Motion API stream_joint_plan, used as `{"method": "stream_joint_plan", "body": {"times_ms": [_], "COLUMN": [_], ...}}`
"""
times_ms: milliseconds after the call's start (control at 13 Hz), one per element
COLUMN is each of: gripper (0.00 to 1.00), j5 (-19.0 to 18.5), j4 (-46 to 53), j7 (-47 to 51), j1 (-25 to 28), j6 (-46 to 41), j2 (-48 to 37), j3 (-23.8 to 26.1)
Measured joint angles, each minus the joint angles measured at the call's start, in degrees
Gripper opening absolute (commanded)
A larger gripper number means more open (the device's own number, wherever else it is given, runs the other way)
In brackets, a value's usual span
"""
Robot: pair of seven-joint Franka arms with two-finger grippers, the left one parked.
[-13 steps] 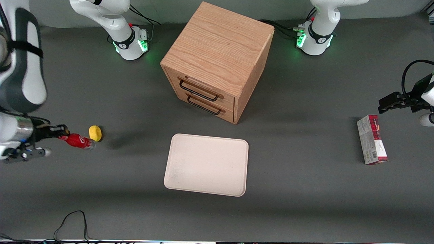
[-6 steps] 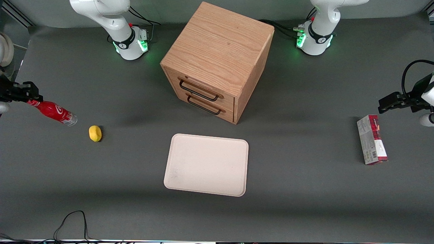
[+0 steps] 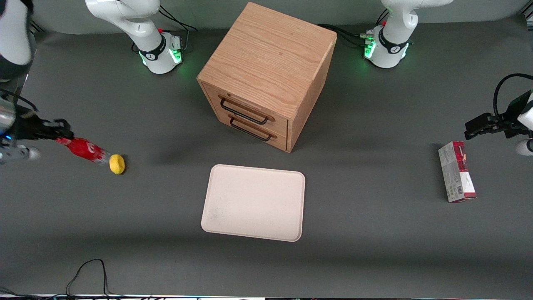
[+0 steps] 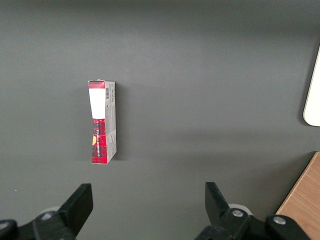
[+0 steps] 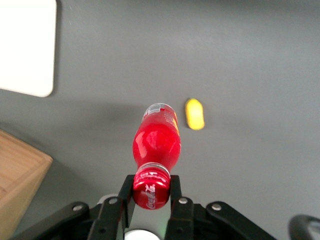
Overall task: Place coke bottle on tray
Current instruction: 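Carry the held bottle over to the cream tray, then lower the bottle onto the tray and open the right gripper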
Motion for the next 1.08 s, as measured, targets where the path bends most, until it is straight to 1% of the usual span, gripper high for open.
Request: {"method": "stream_joint_plan", "body": {"times_ms": [231, 385, 538, 846, 1077], "gripper": [0.0, 0.0, 0.0, 0.0, 0.0], "j5": [-0.02, -0.05, -0.05, -0.1, -1.64], "j4": [14.55, 21.67, 24.43, 25.44, 25.64], "j7": [16.02, 24.79, 31.07, 38.97, 40.32], "j1": [4.53, 5.43, 5.7, 9.48, 11.97], "j6": [0.15, 2.02, 7.04, 17.38, 19.63], "j2": [14.76, 22.97, 28.01, 33.95, 36.54], "j3": [5.46, 9.99, 12.62, 13.36, 13.33]}}
